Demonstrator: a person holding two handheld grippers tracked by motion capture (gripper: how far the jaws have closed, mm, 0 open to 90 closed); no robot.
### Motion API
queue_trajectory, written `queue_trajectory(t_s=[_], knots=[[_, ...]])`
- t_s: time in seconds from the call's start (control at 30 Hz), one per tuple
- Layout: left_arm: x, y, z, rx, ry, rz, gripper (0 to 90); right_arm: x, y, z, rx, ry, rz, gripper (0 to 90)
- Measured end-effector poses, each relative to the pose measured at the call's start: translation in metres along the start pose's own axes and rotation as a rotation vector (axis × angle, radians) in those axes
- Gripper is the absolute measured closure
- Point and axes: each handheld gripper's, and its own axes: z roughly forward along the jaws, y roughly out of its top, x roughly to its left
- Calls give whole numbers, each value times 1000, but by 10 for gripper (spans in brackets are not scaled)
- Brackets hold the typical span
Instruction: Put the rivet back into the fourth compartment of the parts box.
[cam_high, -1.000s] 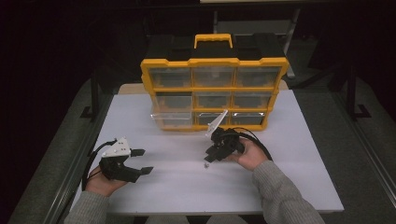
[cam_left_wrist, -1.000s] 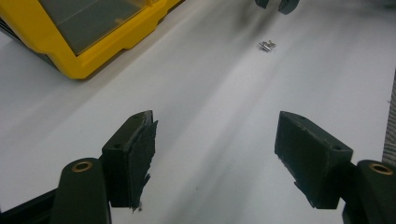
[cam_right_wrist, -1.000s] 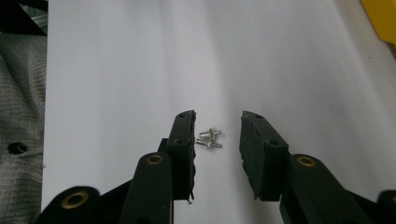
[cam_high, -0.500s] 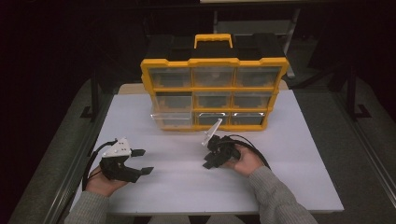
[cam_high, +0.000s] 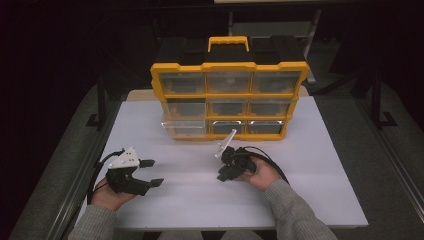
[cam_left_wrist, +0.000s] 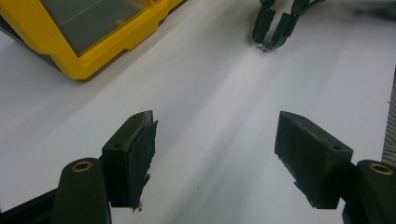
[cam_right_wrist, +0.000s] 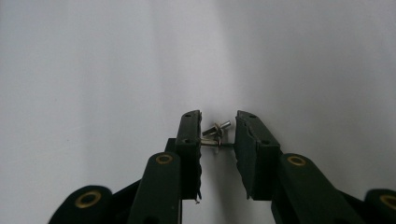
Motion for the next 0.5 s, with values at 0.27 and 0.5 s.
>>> queue_trajectory(t_s=[0.27, 0.5], knots=[[0, 0, 0, -2, 1, -3, 287, -3, -2, -3, 4, 8, 4, 700], [1, 0, 0, 4, -1, 1, 287, -6, -4, -7, -10, 26, 23, 701]])
